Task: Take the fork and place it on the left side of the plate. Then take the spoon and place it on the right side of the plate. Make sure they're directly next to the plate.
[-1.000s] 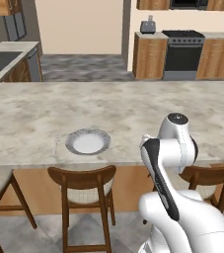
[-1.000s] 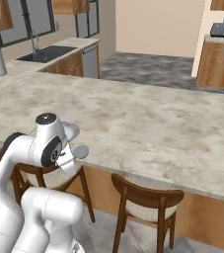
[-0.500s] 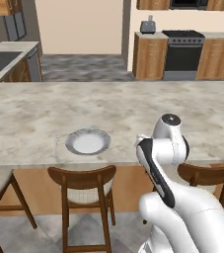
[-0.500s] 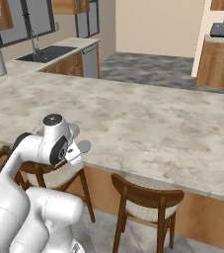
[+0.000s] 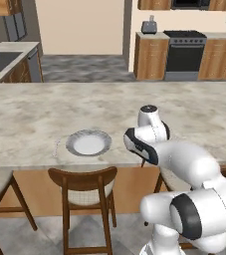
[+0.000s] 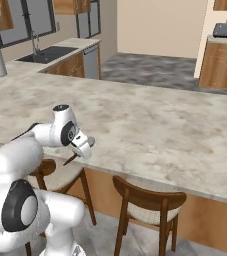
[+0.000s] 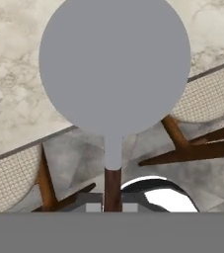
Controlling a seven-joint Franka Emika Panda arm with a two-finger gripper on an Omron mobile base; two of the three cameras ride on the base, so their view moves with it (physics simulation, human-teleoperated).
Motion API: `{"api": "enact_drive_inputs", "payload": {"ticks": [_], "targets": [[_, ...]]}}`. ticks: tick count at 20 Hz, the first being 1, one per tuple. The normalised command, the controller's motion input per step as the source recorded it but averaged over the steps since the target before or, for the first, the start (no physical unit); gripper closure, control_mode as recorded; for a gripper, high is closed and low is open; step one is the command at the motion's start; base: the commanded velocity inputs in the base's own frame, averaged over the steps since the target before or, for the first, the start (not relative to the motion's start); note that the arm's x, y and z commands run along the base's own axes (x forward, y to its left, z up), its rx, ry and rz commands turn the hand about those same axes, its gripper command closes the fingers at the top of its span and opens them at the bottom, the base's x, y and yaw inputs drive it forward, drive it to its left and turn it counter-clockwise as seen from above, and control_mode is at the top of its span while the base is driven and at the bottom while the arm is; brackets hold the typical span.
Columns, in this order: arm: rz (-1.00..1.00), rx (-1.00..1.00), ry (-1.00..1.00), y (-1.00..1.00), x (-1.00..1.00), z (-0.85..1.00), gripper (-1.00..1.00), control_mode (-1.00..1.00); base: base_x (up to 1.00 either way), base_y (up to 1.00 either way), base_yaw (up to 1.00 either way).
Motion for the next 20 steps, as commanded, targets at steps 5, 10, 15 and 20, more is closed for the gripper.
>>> {"api": "enact_drive_inputs", "payload": {"ticks": [5, 10, 15, 20], "targets": [[0.05, -0.15, 0.12, 0.17, 0.72, 0.00, 1.00, -1.00, 0.00, 0.00, 0.00], [0.10, -0.09, 0.07, 0.12, 0.58, -0.07, 1.00, -1.00, 0.00, 0.00, 0.00], [0.14, 0.02, 0.01, 0.01, 0.33, -0.24, 1.00, -1.00, 0.00, 0.00, 0.00], [0.13, 0.11, -0.04, 0.00, 0.22, -0.36, 1.00, -1.00, 0.00, 0.00, 0.00]]}}
